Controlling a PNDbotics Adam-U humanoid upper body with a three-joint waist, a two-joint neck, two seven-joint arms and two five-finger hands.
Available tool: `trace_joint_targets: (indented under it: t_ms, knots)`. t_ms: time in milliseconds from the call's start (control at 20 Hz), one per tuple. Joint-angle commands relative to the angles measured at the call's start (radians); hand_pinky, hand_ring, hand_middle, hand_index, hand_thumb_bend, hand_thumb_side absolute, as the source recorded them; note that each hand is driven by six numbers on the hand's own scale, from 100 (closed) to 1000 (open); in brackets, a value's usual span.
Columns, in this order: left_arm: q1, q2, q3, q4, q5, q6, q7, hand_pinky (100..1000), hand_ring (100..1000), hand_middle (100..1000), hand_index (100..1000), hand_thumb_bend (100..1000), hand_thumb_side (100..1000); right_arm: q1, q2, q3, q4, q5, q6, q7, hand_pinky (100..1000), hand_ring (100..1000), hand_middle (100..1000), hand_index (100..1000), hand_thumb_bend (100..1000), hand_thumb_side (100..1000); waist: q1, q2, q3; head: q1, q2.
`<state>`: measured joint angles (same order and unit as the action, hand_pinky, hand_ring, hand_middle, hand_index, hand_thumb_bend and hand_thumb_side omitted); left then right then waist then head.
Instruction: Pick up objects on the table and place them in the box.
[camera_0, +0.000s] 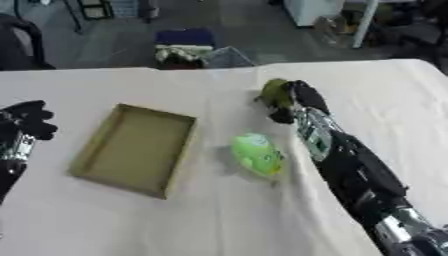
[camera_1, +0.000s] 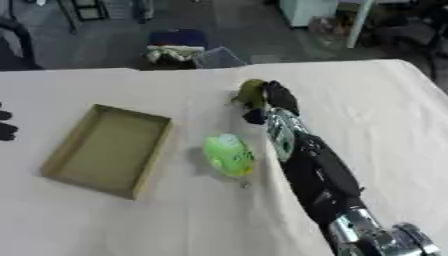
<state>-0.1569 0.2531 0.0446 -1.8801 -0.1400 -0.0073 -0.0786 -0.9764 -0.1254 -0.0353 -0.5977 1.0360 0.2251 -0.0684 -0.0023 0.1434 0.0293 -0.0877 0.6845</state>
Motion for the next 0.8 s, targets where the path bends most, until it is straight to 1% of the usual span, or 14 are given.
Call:
trace_joint_targets:
  t_ms: [50, 250, 300, 450, 500, 600, 700, 750, 800]
  knots:
    - [-0.011, 0.011, -0.001, -0.010, 0.004, 0.000, -0.002, 659, 633, 650, 802, 330, 751, -0.024, 0.000, 0.006, -0.007, 0.017, -0.002, 0.016, 810, 901, 866, 859, 100, 274, 0.002, -0.010, 0.001, -0.004, -0.005]
    - [-0.012, 0.011, -0.001, -0.010, 0.004, 0.000, -0.003, 659, 633, 650, 802, 329, 751, -0.025, 0.003, 0.007, -0.009, 0.036, 0.002, 0.015, 807, 892, 854, 829, 100, 169, 0.001, -0.009, 0.002, -0.005, -0.004]
    - [-0.011, 0.011, -0.001, -0.010, 0.004, 0.000, -0.003, 659, 633, 650, 802, 328, 752, -0.025, 0.004, 0.007, -0.010, 0.042, 0.004, 0.012, 803, 885, 844, 813, 100, 110, 0.001, -0.009, 0.002, -0.005, -0.004]
    - [-0.011, 0.011, -0.001, -0.010, 0.004, 0.000, -0.002, 659, 632, 650, 802, 327, 752, -0.025, 0.004, 0.007, -0.016, 0.066, 0.010, -0.014, 790, 864, 818, 767, 100, 100, 0.001, -0.010, 0.002, -0.006, -0.004]
    - [-0.011, 0.011, -0.001, -0.010, 0.005, 0.000, -0.002, 659, 632, 650, 802, 327, 753, -0.025, 0.005, 0.006, -0.019, 0.075, 0.014, -0.031, 779, 849, 797, 733, 100, 100, 0.001, -0.010, 0.002, -0.006, -0.004]
    - [-0.011, 0.011, -0.001, -0.010, 0.005, 0.000, -0.002, 659, 632, 650, 802, 327, 753, -0.024, 0.005, 0.003, -0.029, 0.092, 0.027, -0.083, 764, 829, 768, 682, 100, 100, 0.001, -0.010, 0.002, -0.006, -0.005]
    - [-0.011, 0.011, -0.001, -0.010, 0.005, 0.000, -0.002, 659, 632, 650, 803, 326, 753, -0.024, 0.005, -0.002, -0.039, 0.105, 0.043, -0.148, 743, 800, 727, 608, 100, 100, 0.001, -0.010, 0.002, -0.006, -0.005]
    - [-0.011, 0.011, 0.000, -0.009, 0.005, 0.000, -0.002, 659, 632, 650, 803, 325, 753, -0.024, 0.005, -0.005, -0.044, 0.110, 0.052, -0.184, 730, 784, 698, 557, 100, 100, 0.001, -0.010, 0.001, -0.007, -0.005]
    - [-0.011, 0.011, 0.000, -0.009, 0.005, 0.000, -0.002, 659, 632, 650, 803, 325, 753, -0.024, 0.005, -0.009, -0.046, 0.114, 0.059, -0.219, 722, 774, 681, 528, 100, 100, 0.001, -0.010, 0.001, -0.006, -0.005]
